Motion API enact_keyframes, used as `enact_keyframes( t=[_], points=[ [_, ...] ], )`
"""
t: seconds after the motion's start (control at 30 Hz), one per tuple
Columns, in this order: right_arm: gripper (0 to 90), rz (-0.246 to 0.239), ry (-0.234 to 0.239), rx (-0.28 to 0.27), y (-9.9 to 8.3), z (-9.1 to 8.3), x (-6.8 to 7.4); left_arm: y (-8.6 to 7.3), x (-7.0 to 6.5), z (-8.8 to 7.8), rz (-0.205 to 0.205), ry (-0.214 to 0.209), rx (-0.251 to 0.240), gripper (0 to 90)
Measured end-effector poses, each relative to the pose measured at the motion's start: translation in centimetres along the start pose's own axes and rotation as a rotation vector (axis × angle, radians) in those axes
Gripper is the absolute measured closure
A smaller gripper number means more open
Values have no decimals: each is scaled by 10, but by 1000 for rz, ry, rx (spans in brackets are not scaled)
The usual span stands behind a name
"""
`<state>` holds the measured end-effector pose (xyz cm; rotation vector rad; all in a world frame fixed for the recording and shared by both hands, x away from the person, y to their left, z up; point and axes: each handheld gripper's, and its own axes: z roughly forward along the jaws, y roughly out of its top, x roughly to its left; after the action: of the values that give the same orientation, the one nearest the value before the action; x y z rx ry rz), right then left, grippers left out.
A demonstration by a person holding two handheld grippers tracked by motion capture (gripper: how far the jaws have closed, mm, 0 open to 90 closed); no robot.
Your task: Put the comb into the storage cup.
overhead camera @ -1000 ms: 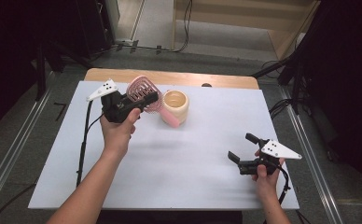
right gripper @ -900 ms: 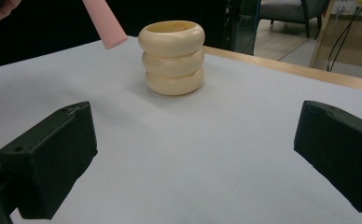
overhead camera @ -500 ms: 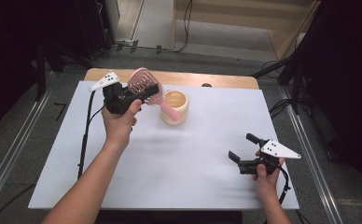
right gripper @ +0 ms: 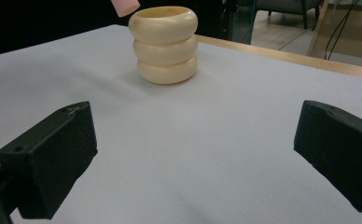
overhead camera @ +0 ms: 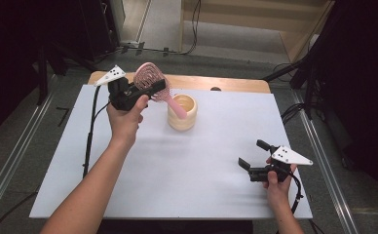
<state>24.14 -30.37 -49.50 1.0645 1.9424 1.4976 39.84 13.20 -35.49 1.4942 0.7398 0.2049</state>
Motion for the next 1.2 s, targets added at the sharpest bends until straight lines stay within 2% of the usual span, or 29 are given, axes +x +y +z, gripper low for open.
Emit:
enact_keyframes(
  t=[0.47,0.67,0.87,1.2],
  points=[
    [0,2,-3,-1,0,0,0,7,6,11,-4,19,-4,626],
    [0,-1,-3,1,-1,0,0,9,8,16,2,39,-10,626],
    [0,-1,-2,1,-1,0,0,7,8,22,23,73,-5,626],
    [0,-1,-4,-2,-1,0,0,-1,12,33,26,87,14,626]
  ],
)
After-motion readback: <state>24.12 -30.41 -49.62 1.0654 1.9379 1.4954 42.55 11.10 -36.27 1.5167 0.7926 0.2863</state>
